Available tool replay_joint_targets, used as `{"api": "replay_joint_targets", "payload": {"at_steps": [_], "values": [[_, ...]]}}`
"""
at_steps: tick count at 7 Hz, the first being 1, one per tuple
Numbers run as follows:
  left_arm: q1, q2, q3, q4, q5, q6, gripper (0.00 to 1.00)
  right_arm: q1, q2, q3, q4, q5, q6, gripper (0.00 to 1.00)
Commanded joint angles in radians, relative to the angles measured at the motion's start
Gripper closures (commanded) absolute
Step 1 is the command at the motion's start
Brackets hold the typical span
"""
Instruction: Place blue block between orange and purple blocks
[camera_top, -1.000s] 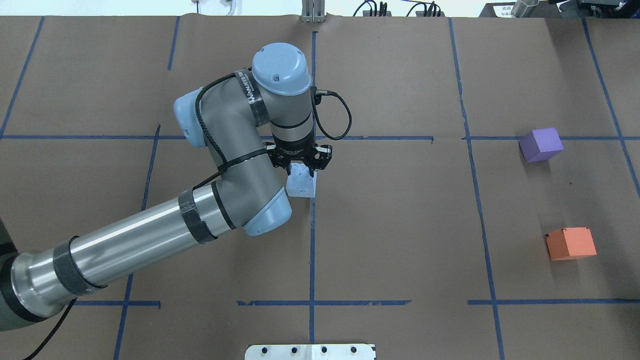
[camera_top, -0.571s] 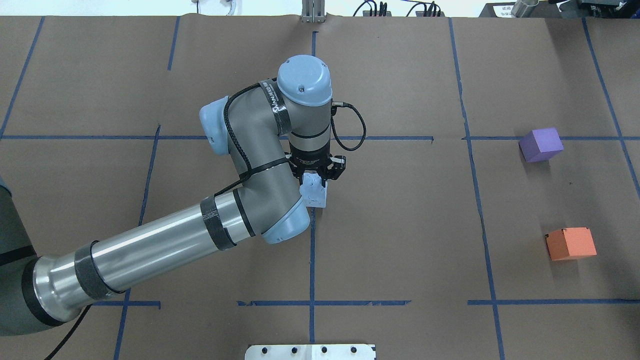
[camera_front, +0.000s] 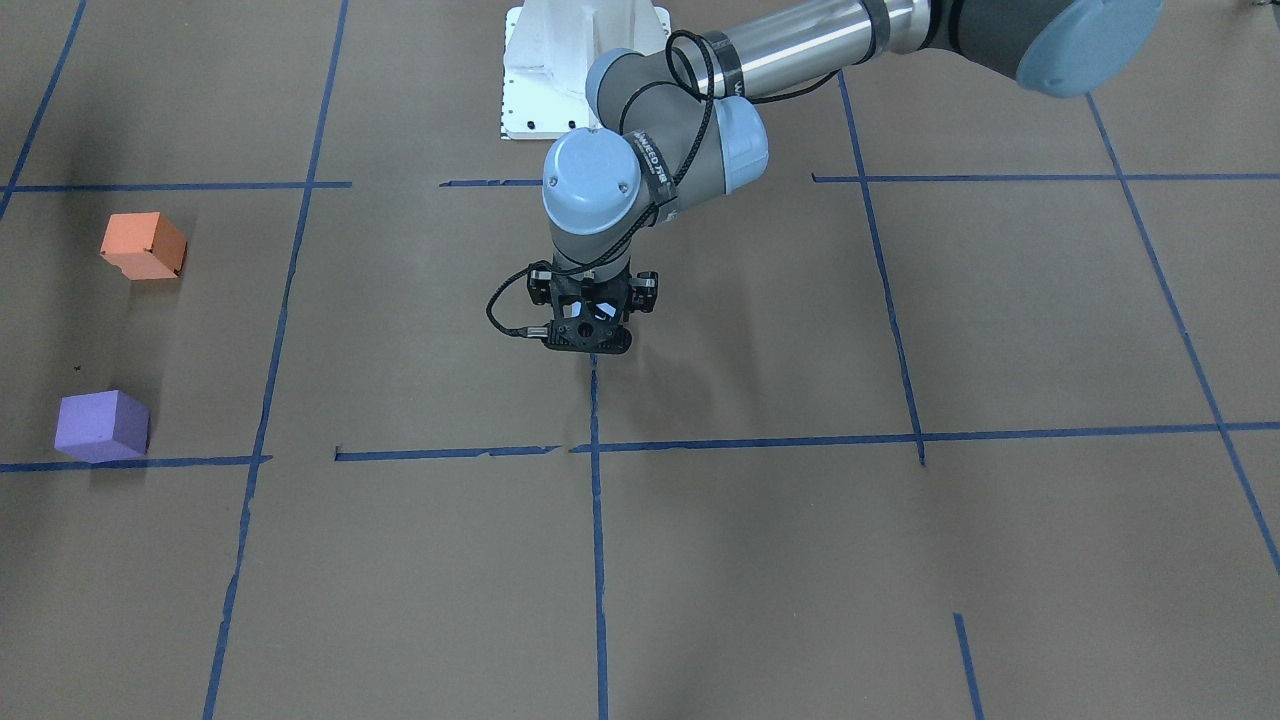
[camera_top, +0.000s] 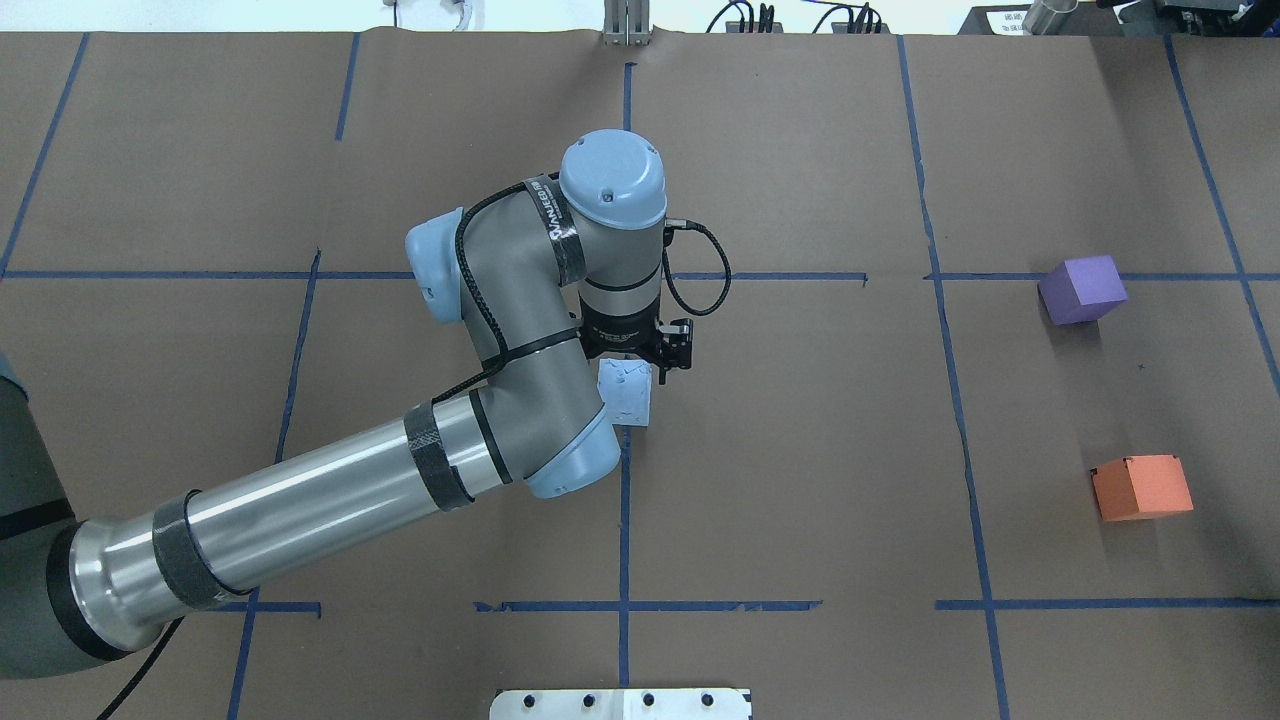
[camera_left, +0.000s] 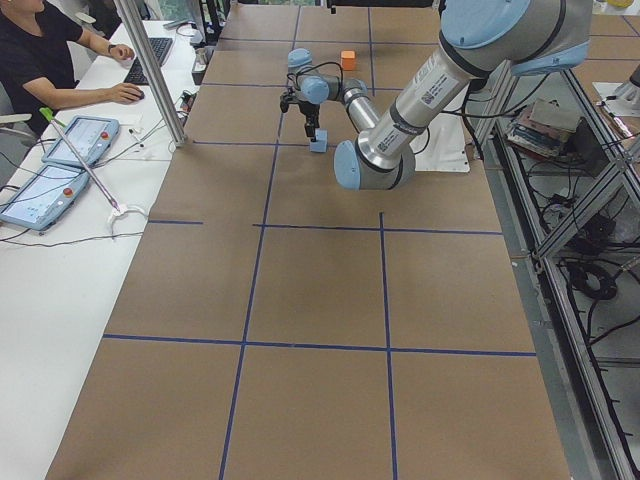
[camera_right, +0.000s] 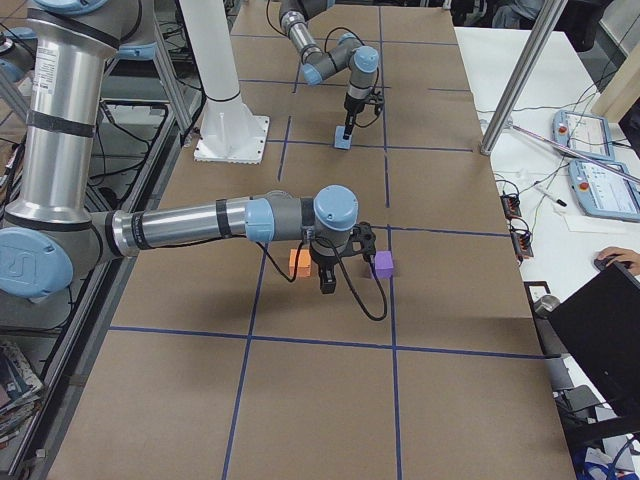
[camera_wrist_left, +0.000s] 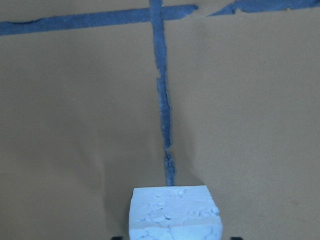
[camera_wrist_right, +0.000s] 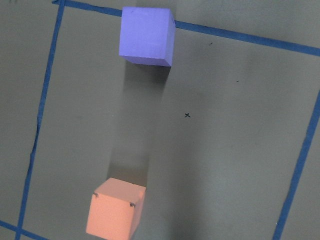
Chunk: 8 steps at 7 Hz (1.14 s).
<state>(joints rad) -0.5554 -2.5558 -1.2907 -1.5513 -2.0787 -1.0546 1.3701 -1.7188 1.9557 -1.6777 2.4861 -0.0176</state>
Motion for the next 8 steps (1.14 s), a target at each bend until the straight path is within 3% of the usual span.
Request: {"api": "replay_joint_targets", "payload": {"at_steps": [1, 3, 5, 6, 7, 8], "values": [[-0.052, 0.04, -0.13, 0.046, -0.001, -0.002, 0.0, -0.084, 0.098, 0.04, 0.001, -0.003, 0.175, 0.0], [-0.113, 0.173, -0.36, 0.143, -0.003, 0.004, 0.0, -0.213, 0.248, 0.1, 0.001, -0.05, 0.479, 0.0], [-0.17, 0.351, -0.504, 0.139, -0.009, 0.059, 0.0, -0.506, 0.464, 0.114, 0.001, -0.28, 0.87, 0.0], [-0.185, 0.487, -0.604, 0.129, -0.008, 0.182, 0.0, -0.667, 0.551, 0.1, 0.0, -0.449, 1.009, 0.0], [-0.224, 0.602, -0.696, 0.129, -0.011, 0.239, 0.0, -0.748, 0.632, 0.041, 0.0, -0.508, 1.075, 0.0], [-0.244, 0.659, -0.734, 0.132, -0.008, 0.242, 0.0, -0.794, 0.721, -0.051, 0.001, -0.513, 1.126, 0.0]]}}
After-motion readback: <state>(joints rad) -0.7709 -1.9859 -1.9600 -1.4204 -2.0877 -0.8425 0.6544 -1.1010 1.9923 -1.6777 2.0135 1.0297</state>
